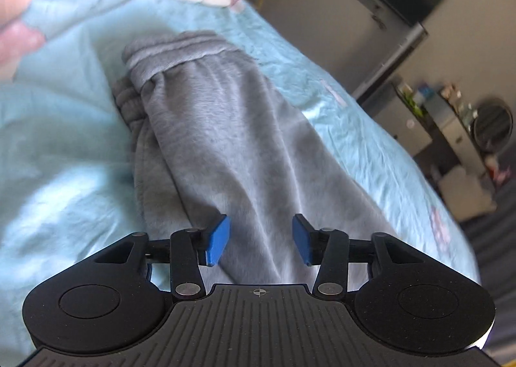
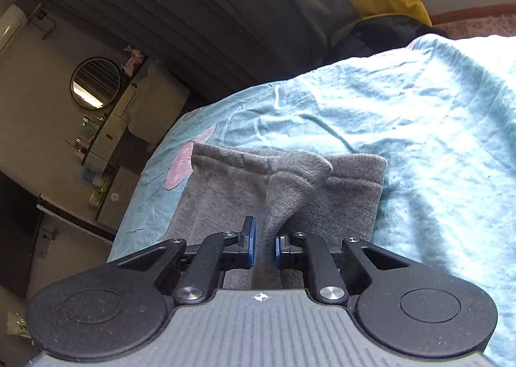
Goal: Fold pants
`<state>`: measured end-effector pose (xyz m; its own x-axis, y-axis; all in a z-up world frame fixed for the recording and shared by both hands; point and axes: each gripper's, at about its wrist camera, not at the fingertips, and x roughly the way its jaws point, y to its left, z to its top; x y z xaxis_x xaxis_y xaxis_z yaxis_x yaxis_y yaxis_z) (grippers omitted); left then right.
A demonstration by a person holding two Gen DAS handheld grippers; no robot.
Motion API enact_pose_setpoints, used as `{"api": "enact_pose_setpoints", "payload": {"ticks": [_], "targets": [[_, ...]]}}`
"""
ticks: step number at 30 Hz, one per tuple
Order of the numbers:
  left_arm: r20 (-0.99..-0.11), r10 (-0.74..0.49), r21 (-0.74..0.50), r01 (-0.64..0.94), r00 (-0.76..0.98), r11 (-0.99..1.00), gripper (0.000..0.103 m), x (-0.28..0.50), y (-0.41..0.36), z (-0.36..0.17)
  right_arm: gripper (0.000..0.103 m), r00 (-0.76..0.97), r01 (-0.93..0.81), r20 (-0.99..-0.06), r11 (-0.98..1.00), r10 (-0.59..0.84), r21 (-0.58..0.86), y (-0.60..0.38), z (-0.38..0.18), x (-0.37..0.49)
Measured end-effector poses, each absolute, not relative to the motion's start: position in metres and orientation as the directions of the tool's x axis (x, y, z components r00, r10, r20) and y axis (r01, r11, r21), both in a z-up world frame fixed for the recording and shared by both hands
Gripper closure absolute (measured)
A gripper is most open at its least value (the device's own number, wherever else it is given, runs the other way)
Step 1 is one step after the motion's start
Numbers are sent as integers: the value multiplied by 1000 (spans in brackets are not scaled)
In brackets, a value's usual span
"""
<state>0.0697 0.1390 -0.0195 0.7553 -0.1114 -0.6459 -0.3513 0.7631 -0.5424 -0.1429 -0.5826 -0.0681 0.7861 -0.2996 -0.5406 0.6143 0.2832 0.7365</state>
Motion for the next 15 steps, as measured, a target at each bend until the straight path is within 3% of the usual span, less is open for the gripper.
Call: {"api": "enact_pose_setpoints", "payload": {"ticks": [2,5,9,15], "targets": [[-658,-126,-541,-351,742,764,58,82,139,-25,87,792,608,-545,275,-276,745,-583,-73,-139],[-693,-122,-534,-393,710,748,70,92,143,-27,84,799,600,-554,255,-233,758,-584,-77,-132],[-704,-134,-532,-393,697,751,68,74,148,-22,76,803,596,-549,275,-233,754,-579,-74,-130],[-728,-108,-474,-383,677,793,61,55,147,-20,75,789,615,-566,321,-241,721,-575,-72,-124]]}}
